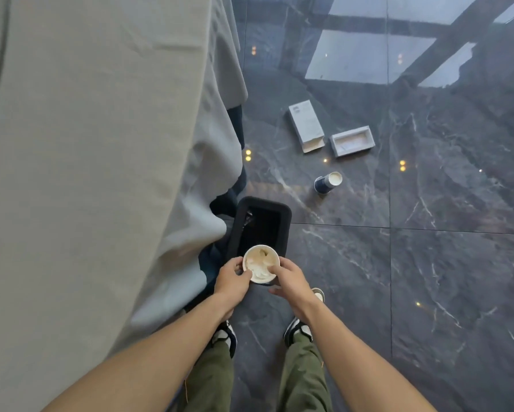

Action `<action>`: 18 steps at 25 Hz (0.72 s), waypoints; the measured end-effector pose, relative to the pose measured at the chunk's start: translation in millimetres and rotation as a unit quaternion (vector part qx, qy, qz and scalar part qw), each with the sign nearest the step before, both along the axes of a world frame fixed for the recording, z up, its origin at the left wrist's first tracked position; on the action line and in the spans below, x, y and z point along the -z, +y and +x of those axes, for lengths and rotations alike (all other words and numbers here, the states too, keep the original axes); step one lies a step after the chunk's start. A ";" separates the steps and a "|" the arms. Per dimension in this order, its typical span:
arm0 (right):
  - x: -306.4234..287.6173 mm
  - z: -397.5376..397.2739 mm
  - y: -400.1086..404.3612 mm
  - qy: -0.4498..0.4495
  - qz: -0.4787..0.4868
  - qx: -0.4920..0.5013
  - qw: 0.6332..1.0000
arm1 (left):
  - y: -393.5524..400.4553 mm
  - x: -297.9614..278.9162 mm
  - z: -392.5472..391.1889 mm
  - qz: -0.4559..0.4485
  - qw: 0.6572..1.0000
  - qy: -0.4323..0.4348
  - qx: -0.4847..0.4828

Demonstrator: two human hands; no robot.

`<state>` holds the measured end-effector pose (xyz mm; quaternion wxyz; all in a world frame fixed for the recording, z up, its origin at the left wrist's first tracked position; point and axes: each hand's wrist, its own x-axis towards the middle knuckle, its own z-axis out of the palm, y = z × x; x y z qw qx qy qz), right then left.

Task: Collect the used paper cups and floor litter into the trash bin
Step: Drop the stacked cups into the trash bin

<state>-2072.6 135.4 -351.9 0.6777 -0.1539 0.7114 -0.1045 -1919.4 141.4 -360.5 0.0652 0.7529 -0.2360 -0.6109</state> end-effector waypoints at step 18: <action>-85.7 -75.5 -56.8 -0.010 -0.093 0.052 0.994 | -71.6 -93.9 -69.0 -0.087 0.993 -0.008 0.081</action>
